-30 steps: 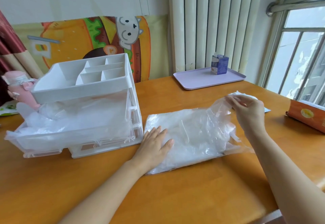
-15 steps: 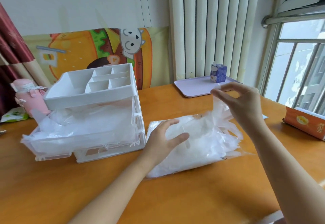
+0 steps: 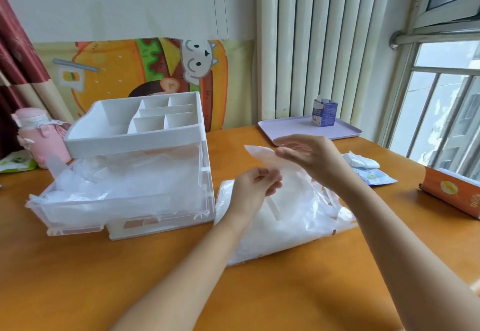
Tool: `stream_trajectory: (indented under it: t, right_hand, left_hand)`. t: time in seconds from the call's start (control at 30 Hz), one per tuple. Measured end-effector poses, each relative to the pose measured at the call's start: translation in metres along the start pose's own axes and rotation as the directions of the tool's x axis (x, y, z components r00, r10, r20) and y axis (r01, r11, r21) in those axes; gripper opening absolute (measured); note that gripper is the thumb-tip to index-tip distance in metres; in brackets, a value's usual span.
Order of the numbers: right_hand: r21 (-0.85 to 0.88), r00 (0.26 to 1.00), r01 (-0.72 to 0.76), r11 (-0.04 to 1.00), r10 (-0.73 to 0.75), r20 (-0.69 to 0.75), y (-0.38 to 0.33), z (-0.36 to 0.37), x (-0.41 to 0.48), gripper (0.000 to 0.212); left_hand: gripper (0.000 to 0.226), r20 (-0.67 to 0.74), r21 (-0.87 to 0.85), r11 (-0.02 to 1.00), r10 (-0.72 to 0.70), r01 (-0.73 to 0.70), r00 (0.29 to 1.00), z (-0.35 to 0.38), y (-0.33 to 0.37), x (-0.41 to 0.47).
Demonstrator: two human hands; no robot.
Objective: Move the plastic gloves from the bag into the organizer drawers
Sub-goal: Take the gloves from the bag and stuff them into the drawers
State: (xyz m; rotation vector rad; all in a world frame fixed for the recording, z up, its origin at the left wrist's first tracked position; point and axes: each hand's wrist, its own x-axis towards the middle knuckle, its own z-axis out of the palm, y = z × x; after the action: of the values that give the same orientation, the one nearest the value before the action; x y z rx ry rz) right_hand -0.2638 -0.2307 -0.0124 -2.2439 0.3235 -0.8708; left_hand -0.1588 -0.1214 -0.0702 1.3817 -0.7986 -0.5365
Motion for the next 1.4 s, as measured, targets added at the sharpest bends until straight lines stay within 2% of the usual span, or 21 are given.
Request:
stream_trajectory:
  t: [0.07, 0.2, 0.27, 0.3, 0.4, 0.47, 0.57, 0.63, 0.7, 0.77, 0.83, 0.97, 1.07, 1.2, 1.3, 1.4]
  right_hand:
    - [-0.091, 0.999, -0.039, 0.995, 0.038, -0.008, 0.014, -0.005, -0.003, 0.053]
    - [-0.142, 0.987, -0.161, 0.977, 0.157, -0.034, 0.046, -0.004, -0.015, 0.044]
    - [-0.049, 0.977, -0.209, 0.977, 0.206, -0.057, 0.054, 0.000, -0.018, 0.027]
    - [0.020, 0.974, -0.216, 0.976, 0.217, -0.072, 0.055, 0.000, -0.019, 0.026]
    - [0.166, 0.963, -0.186, 0.968, 0.213, -0.164, 0.052, -0.005, -0.019, 0.041]
    - [0.133, 0.957, -0.183, 0.974, 0.208, -0.201, 0.049, -0.006, -0.018, 0.053]
    - [0.090, 0.950, -0.188, 0.978, 0.204, -0.235, 0.042, -0.006, -0.015, 0.048]
    - [-0.020, 0.961, -0.123, 0.992, 0.114, -0.251, 0.035, -0.010, -0.013, 0.043]
    - [-0.178, 0.954, -0.043, 0.983, -0.012, -0.299, 0.024, -0.018, -0.010, 0.042]
    - [-0.245, 0.928, 0.047, 0.968, -0.134, -0.349, 0.012, -0.026, -0.006, 0.034]
    - [-0.259, 0.903, 0.098, 0.961, -0.195, -0.382, -0.004, -0.035, -0.001, 0.030]
    - [-0.285, 0.923, 0.096, 0.954, -0.193, -0.334, -0.038, -0.051, 0.012, 0.037]
    - [-0.294, 0.921, 0.088, 0.952, -0.190, -0.340, -0.059, -0.056, 0.021, 0.043]
    - [-0.291, 0.944, 0.080, 0.953, -0.166, -0.285, -0.075, -0.051, 0.032, 0.046]
    - [-0.155, 0.977, 0.016, 0.988, -0.049, -0.208, -0.082, -0.052, 0.030, 0.045]
    - [0.059, 0.966, -0.091, 0.994, 0.103, -0.235, -0.081, -0.060, 0.021, 0.051]
  left_hand:
    - [0.012, -0.020, -0.116, 0.990, -0.078, 0.075, 0.997, -0.005, -0.006, 0.001]
    - [0.014, -0.054, -0.328, 0.927, -0.213, 0.184, 0.976, -0.008, -0.016, 0.004]
    - [0.017, -0.063, -0.387, 0.902, -0.234, 0.192, 0.970, -0.011, -0.019, 0.006]
    - [0.017, -0.065, -0.401, 0.896, -0.234, 0.190, 0.970, -0.012, -0.020, 0.007]
    - [0.017, -0.024, -0.418, 0.887, -0.227, 0.197, 0.974, -0.015, -0.019, 0.009]
    - [0.025, 0.041, -0.377, 0.902, -0.212, 0.211, 0.976, -0.014, -0.016, 0.008]
    - [0.064, 0.164, -0.213, 0.952, -0.186, 0.219, 0.969, -0.010, -0.014, 0.001]
    - [0.089, 0.222, -0.090, 0.979, -0.159, 0.182, 0.962, -0.006, -0.013, -0.006]
    - [0.106, 0.248, -0.043, 0.988, -0.133, 0.148, 0.960, -0.001, -0.013, -0.008]
    - [0.111, 0.277, -0.025, 0.995, -0.085, 0.095, 0.957, 0.000, -0.009, -0.008]
    - [0.099, 0.293, 0.013, 1.000, -0.008, 0.004, 0.956, 0.001, -0.002, -0.008]
    - [0.116, 0.116, 0.116, 0.990, 0.071, -0.084, 0.991, 0.002, 0.009, -0.011]
    - [0.101, 0.116, 0.112, 0.978, 0.163, -0.176, 0.980, 0.003, 0.017, -0.013]
    - [0.065, 0.104, -0.011, 0.985, 0.175, -0.175, 0.979, 0.008, 0.030, -0.024]
    - [0.037, 0.071, -0.099, 0.981, 0.172, -0.164, 0.983, 0.012, 0.044, -0.034]
    - [0.013, -0.004, -0.170, 0.966, 0.195, -0.193, 0.981, 0.010, 0.066, -0.045]
